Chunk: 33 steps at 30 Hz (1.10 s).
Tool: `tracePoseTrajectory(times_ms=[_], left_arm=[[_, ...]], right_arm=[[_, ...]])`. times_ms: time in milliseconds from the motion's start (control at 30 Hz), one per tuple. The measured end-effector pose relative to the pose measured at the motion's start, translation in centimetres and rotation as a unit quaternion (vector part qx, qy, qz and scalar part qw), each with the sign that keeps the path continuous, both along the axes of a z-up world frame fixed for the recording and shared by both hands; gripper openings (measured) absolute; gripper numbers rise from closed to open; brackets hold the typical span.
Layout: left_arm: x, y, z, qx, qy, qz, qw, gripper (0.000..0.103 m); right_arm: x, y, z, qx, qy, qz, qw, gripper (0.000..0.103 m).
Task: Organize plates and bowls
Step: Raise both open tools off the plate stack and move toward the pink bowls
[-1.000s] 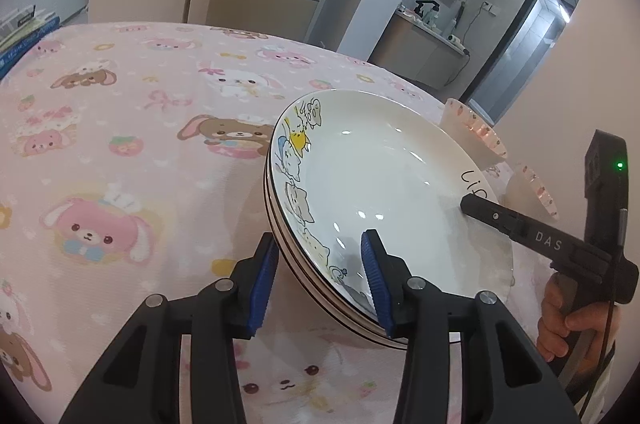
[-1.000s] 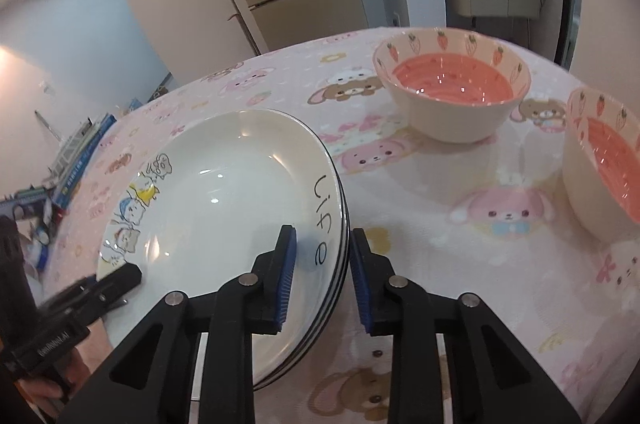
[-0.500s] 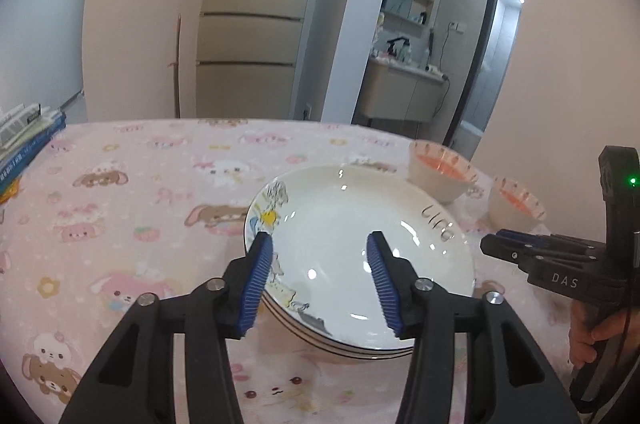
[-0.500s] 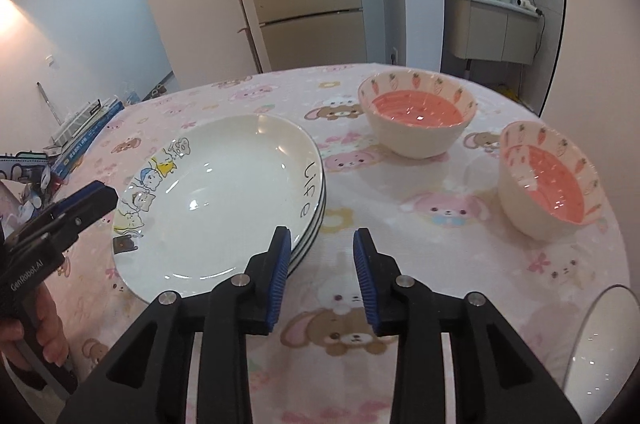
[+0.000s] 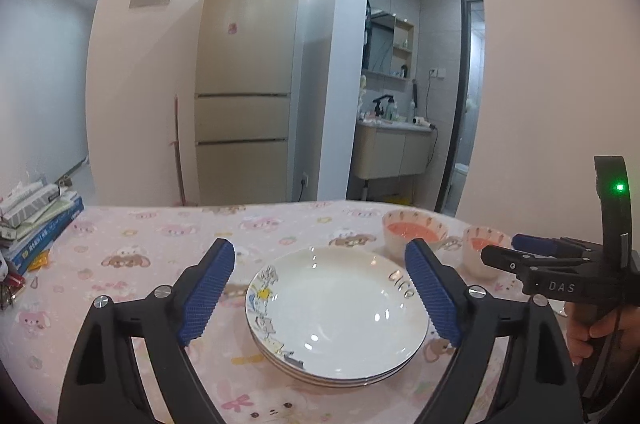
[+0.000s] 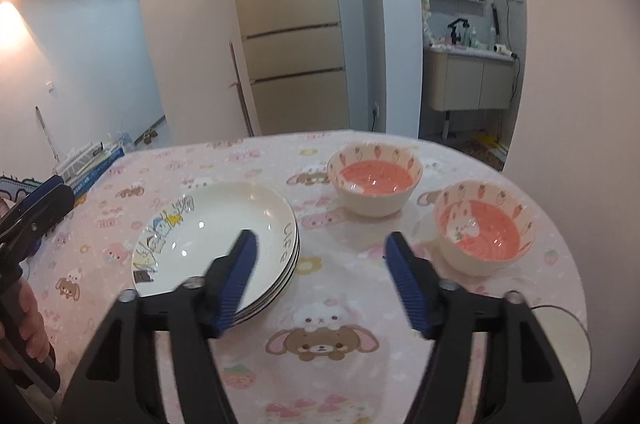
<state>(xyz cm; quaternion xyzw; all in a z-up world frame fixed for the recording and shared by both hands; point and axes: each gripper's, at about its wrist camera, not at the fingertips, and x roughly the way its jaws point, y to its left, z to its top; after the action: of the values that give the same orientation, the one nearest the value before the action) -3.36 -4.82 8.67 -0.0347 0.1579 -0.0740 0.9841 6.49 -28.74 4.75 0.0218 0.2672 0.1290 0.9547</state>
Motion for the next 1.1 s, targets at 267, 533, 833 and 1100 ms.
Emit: tracePoseTrajectory(times_ms=[267,533,833,1100], left_arm=[[-0.6,-0.8,2.7,-0.015,-0.026,-0.012,0.9995,0.092],[-1.9,-3.1,5.0,0.003,-0.046,-0.028,0.9985,0.103],[0.8,-6.4,6.9,-0.013,-0.048,-0.056,0.9972,0.103],[2.9,-9.4,10.3,-0.012,-0.085,-0.106,0.9907,0.103]], right_arm=[[-3.0,-1.3,3.2,-0.043,-0.096,-0.035,0.994,0.103],[-4.3,-2.3,4.8,-0.079,-0.119,-0.056,0.988,0.103],[-4.8,-4.8,5.6,-0.062,-0.119,-0.069,0.989,0.103],[-4.7,-5.5,8.5,-0.026,-0.204,-0.162,0.965,0.103]])
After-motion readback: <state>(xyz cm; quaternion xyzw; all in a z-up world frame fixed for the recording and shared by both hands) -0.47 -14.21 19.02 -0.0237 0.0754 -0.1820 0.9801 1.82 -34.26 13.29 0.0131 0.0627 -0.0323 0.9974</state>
